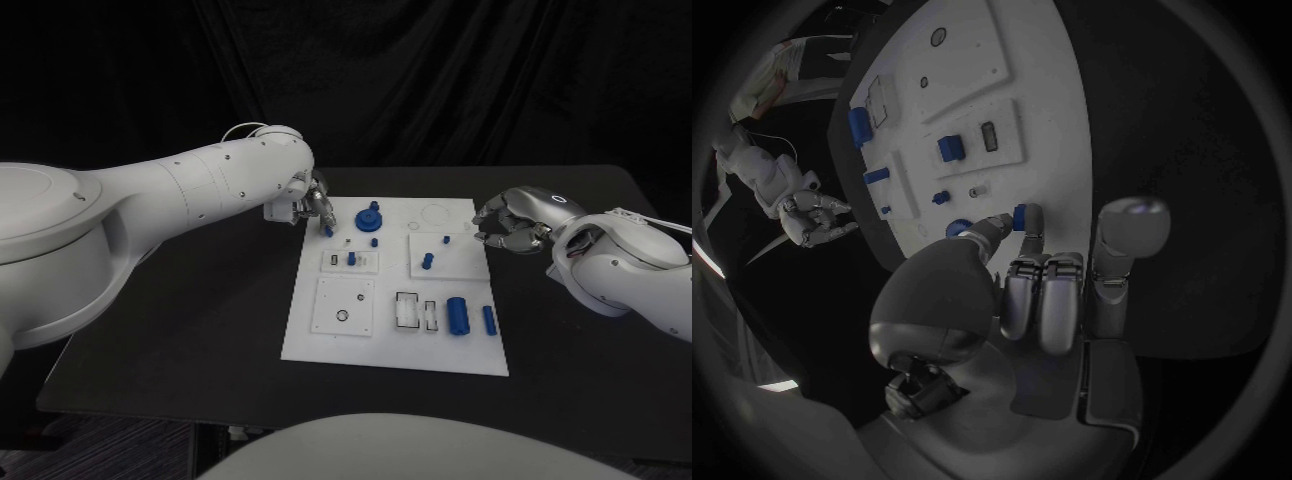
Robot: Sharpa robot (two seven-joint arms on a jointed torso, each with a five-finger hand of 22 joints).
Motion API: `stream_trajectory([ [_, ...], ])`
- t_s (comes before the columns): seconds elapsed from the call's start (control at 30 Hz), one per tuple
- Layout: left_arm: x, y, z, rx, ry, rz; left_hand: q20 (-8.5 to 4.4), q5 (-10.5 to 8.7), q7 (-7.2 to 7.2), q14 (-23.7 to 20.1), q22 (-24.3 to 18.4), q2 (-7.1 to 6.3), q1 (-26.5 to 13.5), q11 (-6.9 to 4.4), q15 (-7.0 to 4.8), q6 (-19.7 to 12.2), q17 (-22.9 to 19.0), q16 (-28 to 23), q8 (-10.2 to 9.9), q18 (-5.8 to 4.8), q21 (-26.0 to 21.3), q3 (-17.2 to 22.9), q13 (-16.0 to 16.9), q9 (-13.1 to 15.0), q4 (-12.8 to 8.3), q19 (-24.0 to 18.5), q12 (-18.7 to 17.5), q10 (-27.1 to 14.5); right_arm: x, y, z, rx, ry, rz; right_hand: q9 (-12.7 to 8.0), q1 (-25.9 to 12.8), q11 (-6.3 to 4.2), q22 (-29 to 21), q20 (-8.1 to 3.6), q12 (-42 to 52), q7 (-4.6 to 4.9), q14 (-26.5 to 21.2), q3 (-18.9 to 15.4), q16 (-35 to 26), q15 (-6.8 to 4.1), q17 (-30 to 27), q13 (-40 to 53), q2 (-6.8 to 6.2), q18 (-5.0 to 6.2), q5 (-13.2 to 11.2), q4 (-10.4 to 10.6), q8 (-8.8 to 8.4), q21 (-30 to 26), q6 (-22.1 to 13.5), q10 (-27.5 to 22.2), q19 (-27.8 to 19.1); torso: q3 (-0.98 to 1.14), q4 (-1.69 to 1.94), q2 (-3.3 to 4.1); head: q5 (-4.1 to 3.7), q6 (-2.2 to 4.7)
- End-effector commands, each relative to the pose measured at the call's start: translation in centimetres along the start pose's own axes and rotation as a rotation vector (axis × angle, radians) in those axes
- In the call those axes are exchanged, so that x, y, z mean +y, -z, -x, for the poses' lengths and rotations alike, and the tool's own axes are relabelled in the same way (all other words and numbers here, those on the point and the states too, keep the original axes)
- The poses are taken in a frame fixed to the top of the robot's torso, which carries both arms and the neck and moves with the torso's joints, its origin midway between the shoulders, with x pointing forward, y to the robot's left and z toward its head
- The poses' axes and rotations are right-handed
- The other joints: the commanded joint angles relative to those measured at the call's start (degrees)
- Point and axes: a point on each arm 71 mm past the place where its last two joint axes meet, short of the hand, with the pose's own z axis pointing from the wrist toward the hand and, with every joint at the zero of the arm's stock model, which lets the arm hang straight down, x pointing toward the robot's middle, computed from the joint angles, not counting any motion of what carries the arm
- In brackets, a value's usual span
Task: Assemble the parts on the task board
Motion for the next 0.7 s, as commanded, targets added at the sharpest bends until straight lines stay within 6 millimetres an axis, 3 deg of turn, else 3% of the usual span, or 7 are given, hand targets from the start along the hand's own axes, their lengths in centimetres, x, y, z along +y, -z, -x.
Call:
stream_trajectory([
  [0.03,-0.1,0.0,-0.1,-0.007,0.004,-0.005,-0.43,1.13,-0.1,6.1,0.4,-0.92,-0.5,-0.51,-0.31,0.6,15.1,0.0,0.1,0.91,0.2,2.4,15.1,0.5,-0.7,4.5,0.0,6.1,-0.3,0.1,-0.1,0.009,0.004,-0.023,-0.1,0.4,0.38,11.8,0.4,-0.2,-0.1,4.3,0.4,-0.2,0.2,6.5,7.8,0.26,0.69,0.3,0.0,-0.13,-0.3,0.1,1.6,2.2,0.02,0.03,-0.02,-0.17,0.0],
  [0.1,0.0,0.0,-0.2,-0.012,0.006,0.001,-0.51,2.34,-0.15,6.1,1.1,-1.7,-0.8,-0.56,-0.39,0.8,15.1,0.0,0.3,0.83,0.9,4.9,15.1,1.0,-1.5,4.5,0.0,6.1,-0.3,0.1,-0.1,0.01,0.004,-0.026,-0.1,0.4,0.38,11.8,0.4,-0.2,-0.1,4.3,0.4,-0.2,0.2,6.5,7.8,0.26,0.69,0.3,0.0,-0.13,-0.3,0.1,1.6,2.2,0.0,0.02,0.0,-0.2,0.0],
  [0.3,0.0,0.4,-0.7,-0.019,0.003,0.002,-0.69,2.12,-0.33,6.1,3.0,-2.96,-2.8,-0.79,-0.58,1.6,15.1,0.0,0.7,0.59,2.7,9.0,15.1,1.8,-2.1,4.6,0.0,6.1,-0.5,0.2,-0.1,0.012,0.005,-0.032,-0.1,0.4,0.38,11.8,0.4,-0.2,-0.1,4.3,0.4,-0.2,0.2,6.5,7.8,0.26,0.69,0.3,0.0,-0.13,-0.3,0.1,1.6,2.2,-0.01,-0.02,-0.02,-0.08,0.0],
  [0.7,-0.4,2.6,-1.3,-0.033,-0.021,-0.033,-0.88,0.78,-0.5,6.1,4.6,-3.74,-4.6,-0.98,-0.78,2.2,15.1,0.0,0.5,0.4,4.2,11.0,15.1,2.0,-1.7,4.6,0.0,6.1,-1.0,0.4,0.0,0.014,0.007,-0.047,-0.1,0.4,0.4,11.8,0.4,-0.3,-0.09,4.3,0.4,-0.3,0.21,6.5,7.7,0.27,0.69,0.4,-0.1,-0.13,-0.3,0.1,1.5,2.2,0.04,0.09,-0.11,0.13,0.0],
])
